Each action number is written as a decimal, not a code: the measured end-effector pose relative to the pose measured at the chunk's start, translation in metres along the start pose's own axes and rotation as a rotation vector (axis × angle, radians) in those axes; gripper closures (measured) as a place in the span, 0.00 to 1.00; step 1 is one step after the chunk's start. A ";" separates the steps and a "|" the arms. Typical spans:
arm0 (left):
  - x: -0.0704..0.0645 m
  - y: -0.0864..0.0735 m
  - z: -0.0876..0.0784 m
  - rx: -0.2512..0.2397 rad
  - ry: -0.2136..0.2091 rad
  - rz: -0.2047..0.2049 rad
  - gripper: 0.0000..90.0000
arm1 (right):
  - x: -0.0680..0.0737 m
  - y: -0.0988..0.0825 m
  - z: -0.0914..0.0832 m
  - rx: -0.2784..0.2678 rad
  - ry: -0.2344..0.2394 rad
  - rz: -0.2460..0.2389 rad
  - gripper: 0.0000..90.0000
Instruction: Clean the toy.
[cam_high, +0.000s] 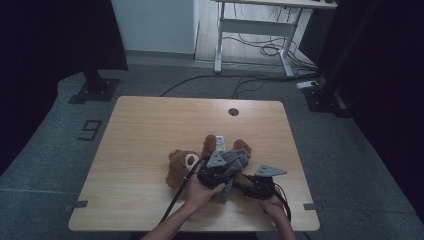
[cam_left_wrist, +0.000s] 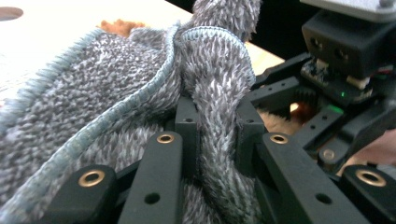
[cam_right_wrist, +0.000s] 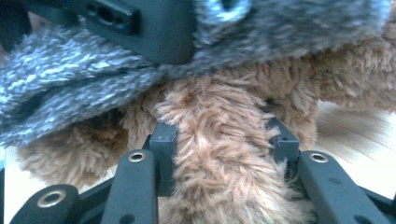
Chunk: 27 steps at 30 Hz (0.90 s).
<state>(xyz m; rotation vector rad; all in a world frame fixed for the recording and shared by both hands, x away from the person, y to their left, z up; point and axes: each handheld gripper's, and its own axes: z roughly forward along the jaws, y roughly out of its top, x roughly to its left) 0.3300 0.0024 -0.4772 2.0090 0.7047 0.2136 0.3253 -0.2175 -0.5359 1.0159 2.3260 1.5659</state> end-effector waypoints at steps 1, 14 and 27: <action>0.000 0.000 0.000 0.000 0.000 0.000 0.85 | 0.000 0.000 0.000 0.000 0.000 0.000 0.64; 0.041 -0.025 -0.066 -0.051 0.129 -0.045 0.86 | 0.000 -0.003 -0.001 -0.015 0.007 0.023 0.64; 0.082 -0.047 -0.122 -0.103 0.251 -0.129 0.86 | -0.001 -0.004 0.000 -0.018 0.007 0.037 0.65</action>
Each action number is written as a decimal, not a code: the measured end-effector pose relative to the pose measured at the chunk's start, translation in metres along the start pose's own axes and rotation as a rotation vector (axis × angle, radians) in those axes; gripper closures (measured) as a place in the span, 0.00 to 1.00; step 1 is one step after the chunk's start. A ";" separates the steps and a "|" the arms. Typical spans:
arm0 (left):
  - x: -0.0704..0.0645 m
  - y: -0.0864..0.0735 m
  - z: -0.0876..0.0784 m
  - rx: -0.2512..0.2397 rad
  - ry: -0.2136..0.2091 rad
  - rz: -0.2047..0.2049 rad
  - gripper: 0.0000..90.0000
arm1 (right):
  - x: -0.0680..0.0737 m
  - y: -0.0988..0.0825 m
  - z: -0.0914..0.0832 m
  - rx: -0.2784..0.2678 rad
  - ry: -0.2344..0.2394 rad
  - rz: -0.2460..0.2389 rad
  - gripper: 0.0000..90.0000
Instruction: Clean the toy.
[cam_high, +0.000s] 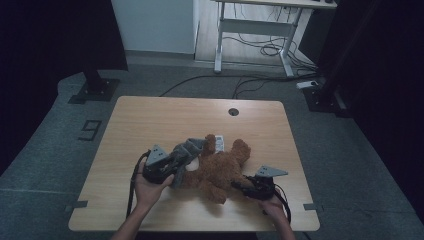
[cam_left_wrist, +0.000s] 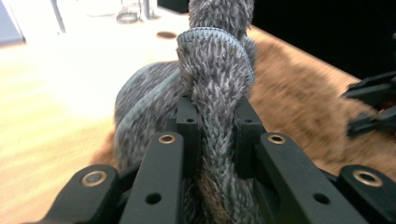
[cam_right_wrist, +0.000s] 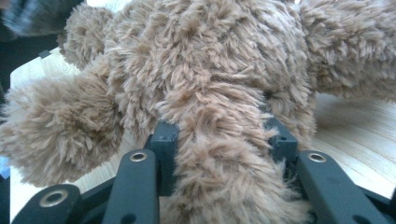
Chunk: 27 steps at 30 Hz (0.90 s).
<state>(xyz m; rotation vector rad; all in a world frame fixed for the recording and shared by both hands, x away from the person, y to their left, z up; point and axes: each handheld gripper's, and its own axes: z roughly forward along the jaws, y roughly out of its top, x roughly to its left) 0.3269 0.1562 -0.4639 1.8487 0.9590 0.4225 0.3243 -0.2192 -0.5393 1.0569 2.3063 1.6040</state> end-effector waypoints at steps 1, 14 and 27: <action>0.007 -0.006 -0.001 0.009 0.026 -0.009 0.86 | 0.000 0.000 0.000 -0.001 -0.001 0.000 0.65; 0.042 -0.047 0.006 0.153 0.087 -0.092 0.86 | 0.000 -0.001 0.001 0.000 -0.002 0.011 0.65; 0.028 -0.016 -0.015 0.027 -0.011 -0.080 0.85 | -0.001 -0.001 0.000 0.002 0.003 0.016 0.65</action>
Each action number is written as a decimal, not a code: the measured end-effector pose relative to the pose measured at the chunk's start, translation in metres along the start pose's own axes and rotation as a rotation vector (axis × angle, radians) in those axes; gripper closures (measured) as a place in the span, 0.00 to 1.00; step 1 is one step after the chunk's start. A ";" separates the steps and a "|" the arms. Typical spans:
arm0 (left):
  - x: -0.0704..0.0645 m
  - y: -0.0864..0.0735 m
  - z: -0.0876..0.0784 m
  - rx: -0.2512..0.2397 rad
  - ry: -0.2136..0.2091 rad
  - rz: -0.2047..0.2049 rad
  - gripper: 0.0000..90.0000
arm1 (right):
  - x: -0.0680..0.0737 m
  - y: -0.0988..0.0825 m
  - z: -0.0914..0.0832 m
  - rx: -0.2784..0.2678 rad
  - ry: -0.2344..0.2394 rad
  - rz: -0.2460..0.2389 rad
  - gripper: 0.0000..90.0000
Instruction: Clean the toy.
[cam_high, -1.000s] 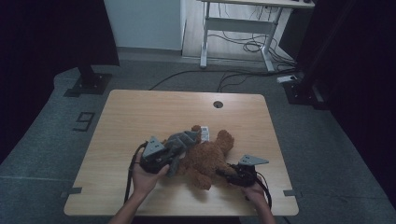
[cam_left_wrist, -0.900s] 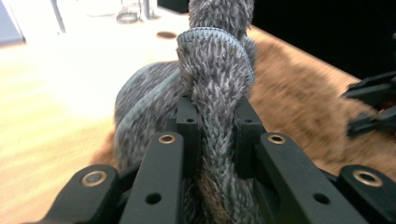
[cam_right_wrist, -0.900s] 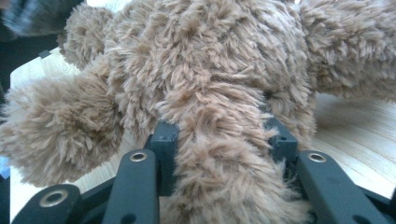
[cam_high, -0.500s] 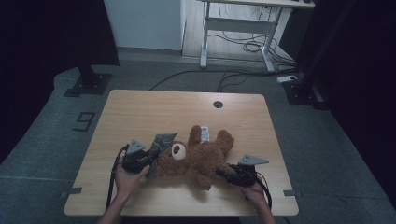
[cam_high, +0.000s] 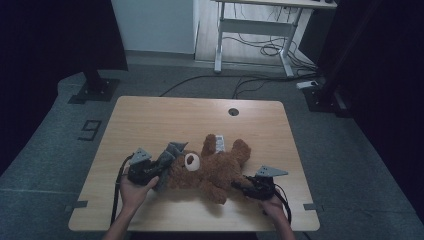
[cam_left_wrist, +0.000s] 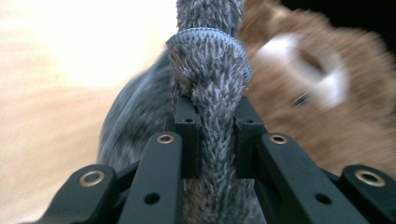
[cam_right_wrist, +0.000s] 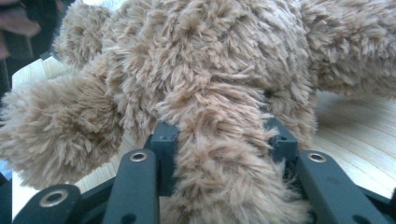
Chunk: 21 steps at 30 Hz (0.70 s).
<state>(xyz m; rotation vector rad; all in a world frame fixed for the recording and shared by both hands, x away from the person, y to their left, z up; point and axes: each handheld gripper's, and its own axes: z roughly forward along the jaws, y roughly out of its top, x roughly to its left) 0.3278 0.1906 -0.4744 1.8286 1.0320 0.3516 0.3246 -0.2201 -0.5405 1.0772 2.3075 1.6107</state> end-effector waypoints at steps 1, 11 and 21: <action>-0.004 0.005 -0.002 -0.015 -0.014 0.009 0.85 | 0.000 0.000 0.000 0.000 0.000 0.000 0.65; -0.060 0.049 0.017 -0.061 -0.124 0.117 0.85 | 0.000 0.000 0.000 0.003 0.001 -0.004 0.65; -0.113 0.047 0.072 0.053 -0.148 0.245 0.85 | -0.001 0.000 0.000 0.001 0.006 0.002 0.65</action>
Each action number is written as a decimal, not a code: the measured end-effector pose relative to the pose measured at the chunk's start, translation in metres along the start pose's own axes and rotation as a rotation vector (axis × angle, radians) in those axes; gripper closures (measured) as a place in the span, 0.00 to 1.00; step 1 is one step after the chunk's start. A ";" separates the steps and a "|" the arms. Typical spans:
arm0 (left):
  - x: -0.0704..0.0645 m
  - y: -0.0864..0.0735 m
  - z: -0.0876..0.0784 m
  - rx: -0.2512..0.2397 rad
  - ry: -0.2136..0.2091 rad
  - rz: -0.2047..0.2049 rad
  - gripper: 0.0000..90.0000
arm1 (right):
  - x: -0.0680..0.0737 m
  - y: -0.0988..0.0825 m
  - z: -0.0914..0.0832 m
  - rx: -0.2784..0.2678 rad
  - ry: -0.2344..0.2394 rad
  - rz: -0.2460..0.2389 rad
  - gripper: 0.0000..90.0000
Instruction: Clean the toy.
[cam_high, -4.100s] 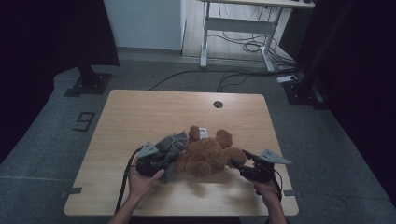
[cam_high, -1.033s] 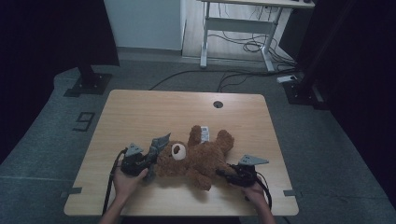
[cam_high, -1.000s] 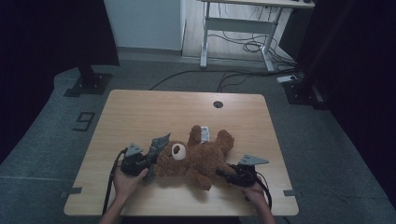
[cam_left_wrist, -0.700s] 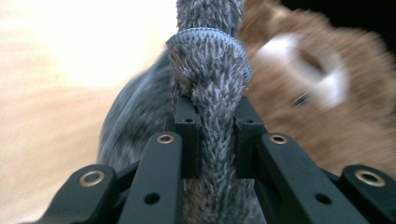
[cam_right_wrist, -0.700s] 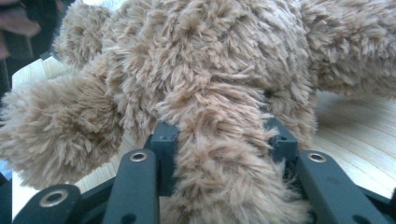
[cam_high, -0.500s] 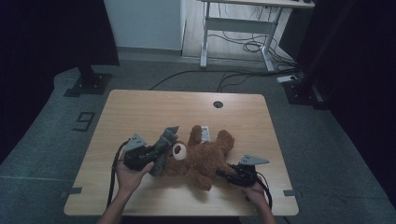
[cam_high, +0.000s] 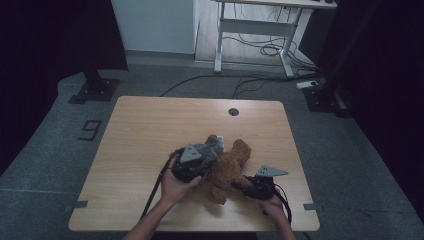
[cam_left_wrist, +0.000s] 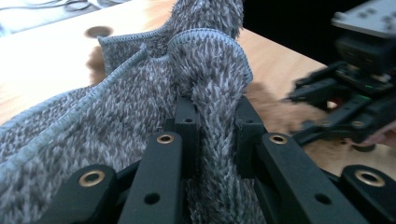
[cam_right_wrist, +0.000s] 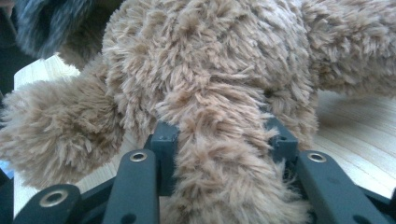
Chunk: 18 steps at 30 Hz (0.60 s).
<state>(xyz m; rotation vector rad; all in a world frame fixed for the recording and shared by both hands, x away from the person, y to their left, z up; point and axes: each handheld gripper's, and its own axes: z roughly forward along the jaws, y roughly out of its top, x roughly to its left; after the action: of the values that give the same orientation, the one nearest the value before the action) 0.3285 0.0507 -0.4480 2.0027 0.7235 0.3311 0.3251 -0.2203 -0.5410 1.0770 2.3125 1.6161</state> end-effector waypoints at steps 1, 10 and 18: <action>-0.006 0.003 0.004 0.002 -0.002 0.016 0.85 | 0.000 0.000 0.000 0.000 -0.001 0.001 0.65; -0.048 0.020 0.047 0.056 -0.088 0.086 0.85 | 0.000 0.000 0.000 0.002 -0.003 -0.005 0.65; -0.038 0.004 0.061 0.105 -0.091 0.035 0.86 | 0.002 -0.001 0.001 0.011 -0.009 -0.013 0.64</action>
<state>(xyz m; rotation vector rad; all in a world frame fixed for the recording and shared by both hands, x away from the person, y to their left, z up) 0.3304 -0.0170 -0.4735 2.1171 0.6611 0.2253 0.3232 -0.2186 -0.5415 1.0675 2.3207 1.5923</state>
